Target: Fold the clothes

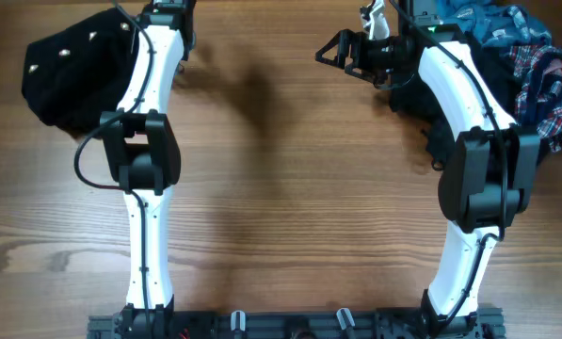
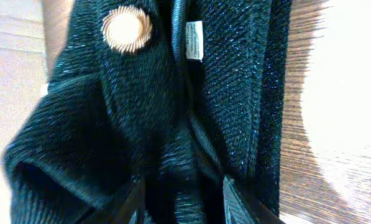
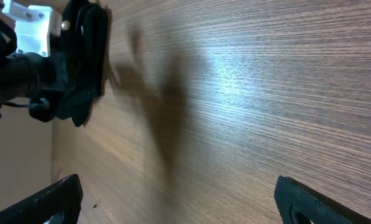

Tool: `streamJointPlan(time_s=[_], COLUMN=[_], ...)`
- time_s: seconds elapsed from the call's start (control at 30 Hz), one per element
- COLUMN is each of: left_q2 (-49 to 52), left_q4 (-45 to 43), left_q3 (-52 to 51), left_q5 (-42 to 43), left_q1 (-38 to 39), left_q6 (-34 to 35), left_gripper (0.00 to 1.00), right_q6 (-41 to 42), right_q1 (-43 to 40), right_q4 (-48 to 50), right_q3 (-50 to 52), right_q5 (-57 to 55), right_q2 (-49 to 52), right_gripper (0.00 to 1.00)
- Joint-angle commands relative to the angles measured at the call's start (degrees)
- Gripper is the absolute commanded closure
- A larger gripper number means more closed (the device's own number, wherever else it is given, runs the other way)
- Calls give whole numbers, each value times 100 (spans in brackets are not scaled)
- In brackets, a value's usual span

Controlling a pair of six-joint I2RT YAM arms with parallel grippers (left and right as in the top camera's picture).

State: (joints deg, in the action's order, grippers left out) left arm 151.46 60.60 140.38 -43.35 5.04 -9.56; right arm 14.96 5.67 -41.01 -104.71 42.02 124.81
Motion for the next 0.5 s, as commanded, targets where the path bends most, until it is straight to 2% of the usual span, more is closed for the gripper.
streamJointPlan(time_s=[0.0, 0.1, 0.27, 0.4, 0.47], left_q2=[22, 22, 22, 22, 22], left_q4=[116, 494, 1064, 977, 798], left_q3=[20, 20, 20, 20, 20], left_q5=[-260, -264, -258, -203, -103], left_q1=[50, 46, 44, 42, 33], left_q6=[398, 1069, 2387, 2852, 2848], left_gripper=[52, 48, 50, 54, 54], right_q6=[7, 0, 2, 0, -9], right_q1=[-7, -7, -7, -7, -7], right_q4=[33, 37, 155, 146, 136], right_q3=[13, 13, 13, 13, 13], right_q5=[153, 131, 133, 133, 133], right_q2=[-11, -11, -11, -11, -11], right_gripper=[0, 0, 0, 0, 0])
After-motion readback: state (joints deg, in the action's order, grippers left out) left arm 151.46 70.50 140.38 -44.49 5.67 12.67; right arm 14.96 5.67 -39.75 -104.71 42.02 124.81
